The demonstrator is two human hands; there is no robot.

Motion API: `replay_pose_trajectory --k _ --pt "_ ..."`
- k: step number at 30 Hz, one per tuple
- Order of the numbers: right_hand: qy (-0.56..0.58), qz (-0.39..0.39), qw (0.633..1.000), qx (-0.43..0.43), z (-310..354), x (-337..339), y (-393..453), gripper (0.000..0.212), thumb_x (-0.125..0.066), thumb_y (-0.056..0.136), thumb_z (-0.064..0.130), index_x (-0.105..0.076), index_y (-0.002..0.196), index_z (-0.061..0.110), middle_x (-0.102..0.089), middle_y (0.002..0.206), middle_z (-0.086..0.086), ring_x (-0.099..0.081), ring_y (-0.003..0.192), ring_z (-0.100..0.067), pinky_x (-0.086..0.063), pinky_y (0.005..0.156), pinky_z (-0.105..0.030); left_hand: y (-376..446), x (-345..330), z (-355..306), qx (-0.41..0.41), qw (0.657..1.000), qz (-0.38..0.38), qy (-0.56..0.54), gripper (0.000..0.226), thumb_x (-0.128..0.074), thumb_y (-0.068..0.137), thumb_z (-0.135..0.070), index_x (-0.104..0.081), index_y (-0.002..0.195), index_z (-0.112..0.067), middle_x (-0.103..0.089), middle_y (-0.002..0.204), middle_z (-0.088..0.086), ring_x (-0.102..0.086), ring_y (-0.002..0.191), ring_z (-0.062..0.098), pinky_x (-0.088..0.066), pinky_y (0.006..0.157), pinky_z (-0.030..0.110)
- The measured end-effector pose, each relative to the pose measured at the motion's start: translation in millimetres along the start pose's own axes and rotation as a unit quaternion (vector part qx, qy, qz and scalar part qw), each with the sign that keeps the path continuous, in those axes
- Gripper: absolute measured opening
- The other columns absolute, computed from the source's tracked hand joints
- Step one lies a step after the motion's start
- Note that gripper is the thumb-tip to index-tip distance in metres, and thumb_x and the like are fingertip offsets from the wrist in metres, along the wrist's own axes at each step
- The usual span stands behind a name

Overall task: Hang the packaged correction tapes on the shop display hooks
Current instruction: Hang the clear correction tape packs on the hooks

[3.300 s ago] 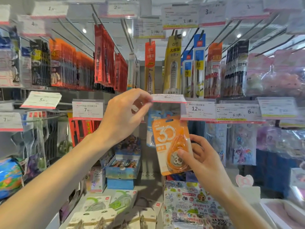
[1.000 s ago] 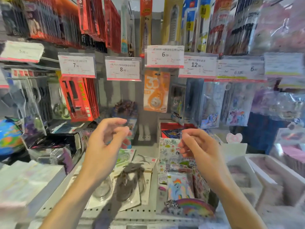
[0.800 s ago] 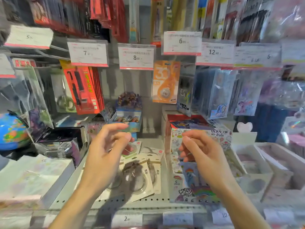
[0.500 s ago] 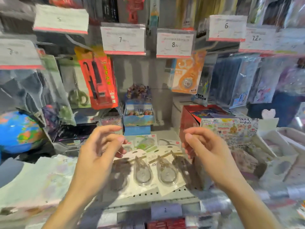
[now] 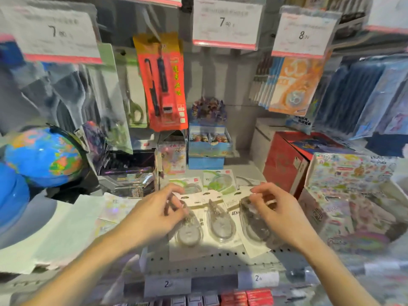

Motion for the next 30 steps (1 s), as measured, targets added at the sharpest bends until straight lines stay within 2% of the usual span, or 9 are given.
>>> replay_pose_trajectory --k 3,6,8,16,20,23,25,27,30 --pt "-0.084 0.019 0.995 0.050 -8 -11 7 0.023 -0.077 0.091 0.033 -0.073 0.109 0.019 -0.066 0.105 0.008 -0.061 0.102 -0.011 -0.044 0.090 -0.023 10 -17 4 0.019 0.990 0.069 0.123 0.053 -0.068 0.090 -0.050 -0.047 0.136 -0.035 -0.057 0.120 -0.013 -0.059 0.097 0.005 -0.040 0.078 0.011" --pt "-0.144 0.069 0.986 0.046 -23 -29 6 0.038 -0.078 0.089 0.041 -0.072 0.118 0.017 -0.060 0.119 0.002 -0.052 0.117 -0.015 -0.036 0.098 -0.023 14 -30 10 0.061 0.979 0.124 0.153 0.071 -0.066 0.087 -0.054 -0.038 0.149 -0.031 -0.042 0.143 -0.010 -0.046 0.133 0.011 -0.039 0.107 0.026" --pt "-0.158 0.084 0.983 0.040 -30 -35 6 0.044 -0.075 0.090 0.046 -0.069 0.124 0.018 -0.056 0.126 0.003 -0.047 0.123 -0.015 -0.035 0.105 -0.025 16 -34 12 0.079 0.977 0.139 0.141 0.076 -0.069 0.086 -0.057 -0.037 0.150 -0.031 -0.037 0.146 -0.010 -0.041 0.138 0.012 -0.037 0.111 0.028" --pt "-0.215 0.091 0.969 0.078 -18 -49 13 0.039 -0.062 0.096 0.046 -0.065 0.129 0.026 -0.055 0.133 0.008 -0.046 0.130 -0.017 -0.034 0.111 -0.033 20 -33 18 0.122 0.974 0.136 0.133 0.089 -0.073 0.081 -0.064 -0.033 0.152 -0.028 -0.029 0.152 -0.008 -0.049 0.133 0.014 -0.043 0.106 0.029" --pt "-0.230 0.139 0.958 0.097 -7 -68 11 0.058 -0.041 0.091 0.069 -0.064 0.131 0.034 -0.055 0.136 0.015 -0.041 0.133 -0.012 -0.024 0.114 -0.032 23 -31 24 0.129 0.985 0.082 0.085 0.111 -0.083 0.067 -0.062 -0.025 0.156 -0.032 -0.025 0.147 -0.008 -0.050 0.124 0.012 -0.041 0.096 0.025" --pt "-0.243 0.174 0.948 0.111 -3 -82 9 0.070 -0.036 0.085 0.076 -0.061 0.136 0.036 -0.055 0.142 0.015 -0.039 0.137 -0.012 -0.019 0.118 -0.033 24 -26 27 0.147 0.988 0.043 0.014 0.130 -0.090 0.048 -0.057 -0.021 0.157 -0.040 -0.032 0.151 -0.005 -0.050 0.135 0.015 -0.042 0.106 0.027" --pt "-0.245 0.181 0.947 0.105 -5 -83 8 0.077 -0.030 0.082 0.079 -0.059 0.139 0.035 -0.055 0.144 0.015 -0.039 0.138 -0.012 -0.021 0.120 -0.034 25 -24 29 0.142 0.987 0.014 -0.069 0.104 -0.094 0.046 -0.045 -0.039 0.135 -0.054 -0.063 0.126 -0.017 -0.064 0.122 0.012 -0.053 0.095 0.022" --pt "-0.242 0.183 0.948 0.097 -7 -83 7 0.080 -0.027 0.081 0.082 -0.057 0.140 0.036 -0.054 0.145 0.016 -0.040 0.137 -0.009 -0.023 0.121 -0.033 25 -24 30 0.145 0.982 0.007 -0.118 0.089 -0.097 0.055 -0.027 -0.051 0.130 -0.039 -0.077 0.090 -0.017 -0.073 0.095 0.004 -0.057 0.077 0.019" --pt "-0.233 0.184 0.951 0.087 -7 -82 6 0.078 -0.029 0.084 0.083 -0.057 0.140 0.037 -0.052 0.144 0.017 -0.039 0.135 -0.007 -0.027 0.119 -0.032 26 -24 28 0.130 0.979 0.007 -0.160 0.076 -0.096 0.066 -0.017 -0.052 0.128 -0.023 -0.078 0.082 -0.022 -0.073 0.076 -0.005 -0.057 0.072 0.015"
Point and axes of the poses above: each hand's wrist, its own y-axis towards the middle knuckle, its own x-axis out of the back of the hand, z = x × y, the point moved 6 cm from there along y, towards the middle knuckle
